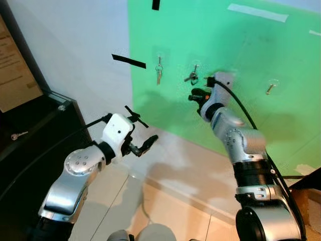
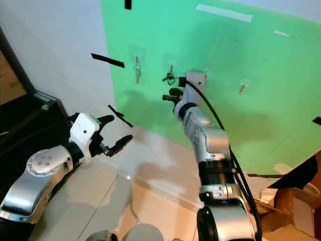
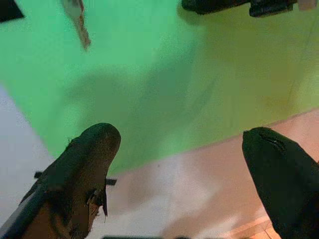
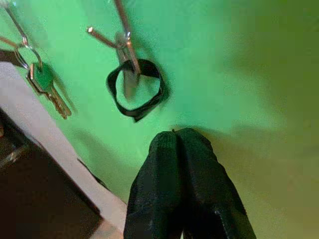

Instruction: Hang keys on a hook

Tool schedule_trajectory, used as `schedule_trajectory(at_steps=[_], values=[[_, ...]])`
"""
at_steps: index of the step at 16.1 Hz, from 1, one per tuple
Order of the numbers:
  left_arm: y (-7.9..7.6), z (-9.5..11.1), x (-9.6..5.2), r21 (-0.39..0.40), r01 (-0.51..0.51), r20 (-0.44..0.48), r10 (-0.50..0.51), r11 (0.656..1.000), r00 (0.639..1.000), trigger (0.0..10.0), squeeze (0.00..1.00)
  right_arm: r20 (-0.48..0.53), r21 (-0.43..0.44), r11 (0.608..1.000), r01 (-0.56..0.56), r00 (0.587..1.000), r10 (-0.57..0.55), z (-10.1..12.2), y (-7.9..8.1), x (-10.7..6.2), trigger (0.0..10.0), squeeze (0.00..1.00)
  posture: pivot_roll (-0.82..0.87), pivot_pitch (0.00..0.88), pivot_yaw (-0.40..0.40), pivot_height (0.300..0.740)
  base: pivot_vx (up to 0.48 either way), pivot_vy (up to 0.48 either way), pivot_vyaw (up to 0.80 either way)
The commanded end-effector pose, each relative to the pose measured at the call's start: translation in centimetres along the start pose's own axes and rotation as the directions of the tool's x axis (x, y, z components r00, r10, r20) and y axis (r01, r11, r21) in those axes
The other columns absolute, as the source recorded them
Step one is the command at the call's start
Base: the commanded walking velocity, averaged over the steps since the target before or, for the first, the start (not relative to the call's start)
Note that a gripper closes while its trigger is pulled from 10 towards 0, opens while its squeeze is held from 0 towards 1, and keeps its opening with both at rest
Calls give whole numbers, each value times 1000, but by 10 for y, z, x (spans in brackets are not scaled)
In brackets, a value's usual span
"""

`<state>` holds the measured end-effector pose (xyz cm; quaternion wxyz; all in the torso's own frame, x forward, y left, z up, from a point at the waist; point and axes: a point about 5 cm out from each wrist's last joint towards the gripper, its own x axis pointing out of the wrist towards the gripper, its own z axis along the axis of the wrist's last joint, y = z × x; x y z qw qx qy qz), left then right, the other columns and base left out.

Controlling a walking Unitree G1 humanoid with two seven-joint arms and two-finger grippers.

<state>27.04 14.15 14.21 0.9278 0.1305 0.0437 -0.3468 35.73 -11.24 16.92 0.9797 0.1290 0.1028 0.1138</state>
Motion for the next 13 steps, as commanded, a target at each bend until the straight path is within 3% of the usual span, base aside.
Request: schedule_trajectory(at_steps=[1, 5, 6, 7, 10, 12, 13], values=[[-2, -2, 2, -4, 18, -17, -18, 1000, 1000, 10000, 0, 0, 11, 1000, 15, 1000, -15, 2, -6, -3, 10000, 0, 42, 0, -13, 740, 0, 0, 0], [0, -4, -1, -13, -11, -20, 11, 1000, 1000, 10000, 0, 18, 14, 999, -31, 999, 31, -5, -3, -14, 10000, 0, 68, 0, -45, 740, 0, 0, 0], [2, -7, -4, -23, -35, -29, 35, 999, 999, 10000, 0, 22, 26, 998, -58, 998, 57, -10, 1, -18, 10000, 345, 74, 0, -57, 740, 0, 0, 0], [0, -11, -9, -29, -61, -43, 60, 998, 997, 10000, 0, 21, 38, 997, -67, 998, 66, -17, 2, -25, 10000, 1000, 74, 0, -61, 740, 0, 0, 0], [-2, -17, -13, -67, -171, -57, 167, 983, 984, 10000, 0, -17, -6, 999, -49, 999, 49, -35, -1, -38, 10000, 1000, 85, 0, -75, 740, 0, 0, 0], [3, -29, -16, -73, -249, -110, 241, 966, 964, 10000, 0, -126, -46, 999, -30, 992, 24, -63, -9, -44, 10000, 1000, 103, 0, -85, 740, 0, 0, 0], [2, -37, -19, -82, -269, -140, 256, 960, 957, 10000, 0, -195, -65, 998, -13, 981, 0, -79, -14, -48, 10000, 0, 104, 0, -82, 740, 0, 0, 0]])
